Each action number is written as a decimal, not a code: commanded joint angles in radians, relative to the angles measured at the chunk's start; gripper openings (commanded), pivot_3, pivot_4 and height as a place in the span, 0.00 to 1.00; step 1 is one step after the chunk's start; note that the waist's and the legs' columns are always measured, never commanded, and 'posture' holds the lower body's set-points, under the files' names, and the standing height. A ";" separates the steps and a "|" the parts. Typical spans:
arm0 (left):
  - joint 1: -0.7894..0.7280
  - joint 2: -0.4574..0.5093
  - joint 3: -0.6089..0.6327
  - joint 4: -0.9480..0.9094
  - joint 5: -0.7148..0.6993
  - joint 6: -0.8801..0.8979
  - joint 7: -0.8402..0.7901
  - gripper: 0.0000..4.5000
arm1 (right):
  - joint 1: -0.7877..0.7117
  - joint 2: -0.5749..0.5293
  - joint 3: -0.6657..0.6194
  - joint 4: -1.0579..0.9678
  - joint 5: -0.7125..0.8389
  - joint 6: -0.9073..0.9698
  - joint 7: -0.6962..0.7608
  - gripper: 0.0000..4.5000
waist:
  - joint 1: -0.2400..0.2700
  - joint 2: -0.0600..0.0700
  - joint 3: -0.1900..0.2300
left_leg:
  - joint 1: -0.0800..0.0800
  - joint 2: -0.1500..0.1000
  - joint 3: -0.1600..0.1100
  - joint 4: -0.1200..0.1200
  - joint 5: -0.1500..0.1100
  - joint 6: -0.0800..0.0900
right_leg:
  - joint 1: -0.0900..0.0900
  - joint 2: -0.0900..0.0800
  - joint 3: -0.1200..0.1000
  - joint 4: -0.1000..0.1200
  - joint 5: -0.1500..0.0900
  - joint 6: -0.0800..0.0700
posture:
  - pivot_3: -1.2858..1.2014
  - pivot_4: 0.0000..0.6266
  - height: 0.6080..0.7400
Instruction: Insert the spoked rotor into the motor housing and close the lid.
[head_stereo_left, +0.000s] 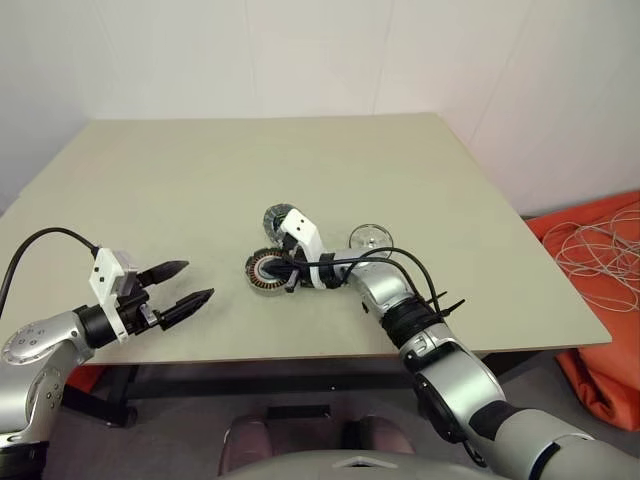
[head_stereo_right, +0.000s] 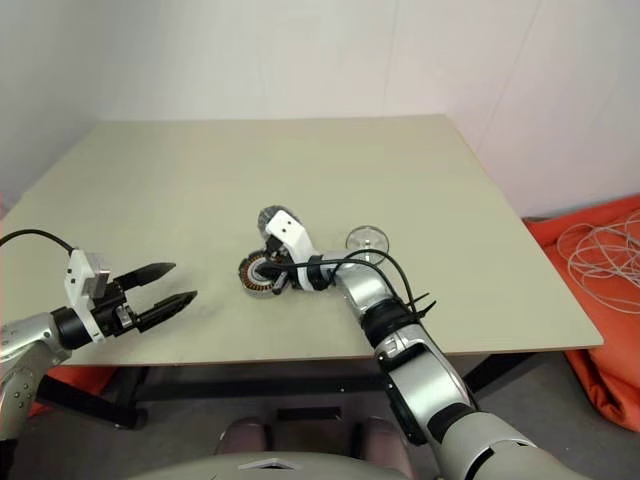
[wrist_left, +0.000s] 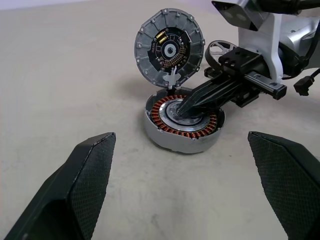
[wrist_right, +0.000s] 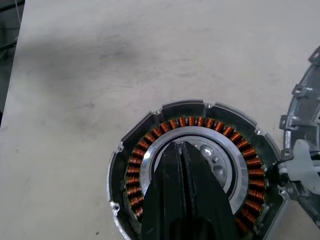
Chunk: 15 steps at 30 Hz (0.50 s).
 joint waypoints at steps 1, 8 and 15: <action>0.001 0.014 0.036 -0.029 -0.023 -0.009 0.003 1.00 | -0.036 0.020 -0.077 -0.042 0.073 -0.023 0.004 0.01 | 0.001 0.000 0.000 | 0.000 0.000 0.000 0.000 0.000 0.000 | -0.001 0.000 0.000 0.000 0.000 0.000 | 0.52 0.00 1.00; 0.019 0.023 0.053 -0.034 -0.053 0.019 -0.001 1.00 | -0.042 0.037 -0.098 -0.075 0.100 -0.023 0.026 0.01 | 0.000 0.000 0.000 | -0.002 0.000 0.000 -0.001 0.000 0.000 | -0.002 0.000 0.000 0.000 0.003 -0.005 | 0.52 0.00 1.00; 0.031 0.026 0.059 -0.040 -0.059 0.021 0.002 1.00 | 0.005 -0.023 0.048 0.016 -0.049 -0.022 0.013 0.01 | 0.000 0.000 0.000 | -0.003 0.000 0.000 -0.001 0.000 0.000 | -0.003 0.000 0.000 -0.001 0.003 -0.006 | 0.52 0.00 1.00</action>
